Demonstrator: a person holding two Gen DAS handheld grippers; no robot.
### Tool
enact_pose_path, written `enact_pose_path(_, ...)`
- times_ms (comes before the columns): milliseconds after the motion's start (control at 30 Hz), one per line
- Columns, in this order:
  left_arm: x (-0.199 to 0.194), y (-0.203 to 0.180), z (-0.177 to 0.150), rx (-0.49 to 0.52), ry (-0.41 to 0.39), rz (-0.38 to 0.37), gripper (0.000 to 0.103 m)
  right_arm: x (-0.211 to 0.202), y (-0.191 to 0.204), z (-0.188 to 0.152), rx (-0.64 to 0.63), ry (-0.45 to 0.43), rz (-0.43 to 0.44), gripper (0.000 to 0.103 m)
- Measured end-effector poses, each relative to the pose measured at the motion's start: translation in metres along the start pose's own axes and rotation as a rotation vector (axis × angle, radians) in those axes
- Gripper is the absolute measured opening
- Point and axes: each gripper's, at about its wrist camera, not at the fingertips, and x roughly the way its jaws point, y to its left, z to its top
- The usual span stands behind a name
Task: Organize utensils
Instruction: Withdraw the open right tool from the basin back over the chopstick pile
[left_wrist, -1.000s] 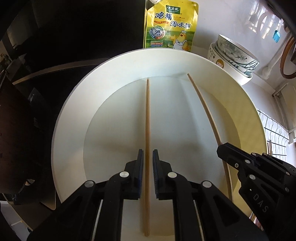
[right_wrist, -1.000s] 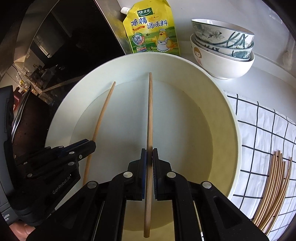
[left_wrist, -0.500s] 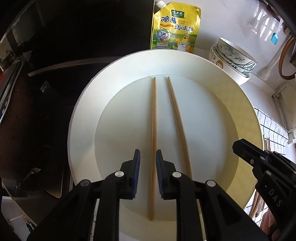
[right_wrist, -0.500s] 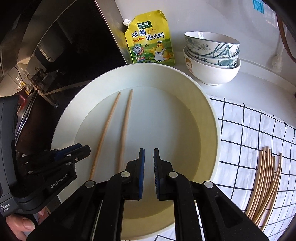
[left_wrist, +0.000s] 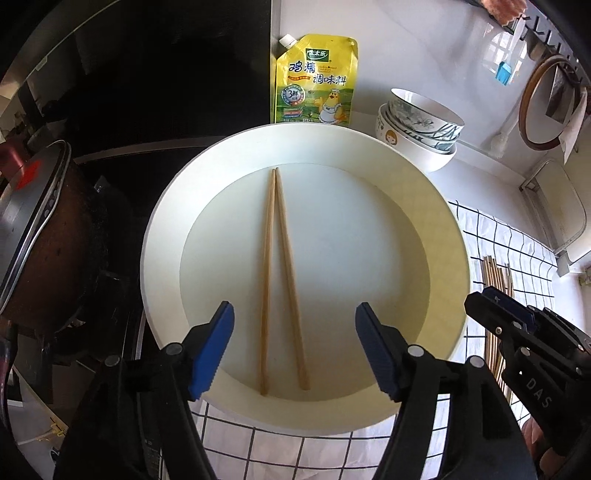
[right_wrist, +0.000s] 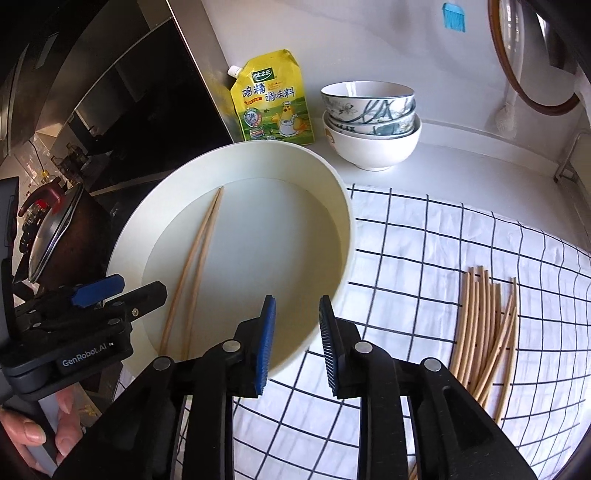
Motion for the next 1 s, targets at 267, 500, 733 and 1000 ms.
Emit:
enact_pose_path(267,-0.009,-0.041,-0.020,0.032,0.004,-0.035,0.081,-0.025,-0.043,-0.028,0.071,0.001,-0.050,0.029)
enact_pose_path(500,-0.016,-0.088,-0.037,0.064,0.006,-0.083,0.081,-0.048,-0.083,-0.050,0.135,-0.007,-0.099,0.032)
enact_pose_path(733,-0.022,-0.138,-0.054,0.112,0.018,-0.131,0.082,-0.073,-0.121,-0.074,0.209,-0.018,-0.147,0.035)
enact_pose_path(1000,-0.031,-0.180,-0.082,0.195,0.034,-0.142,0.089,-0.094,-0.153,-0.096,0.273,-0.027,-0.183,0.037)
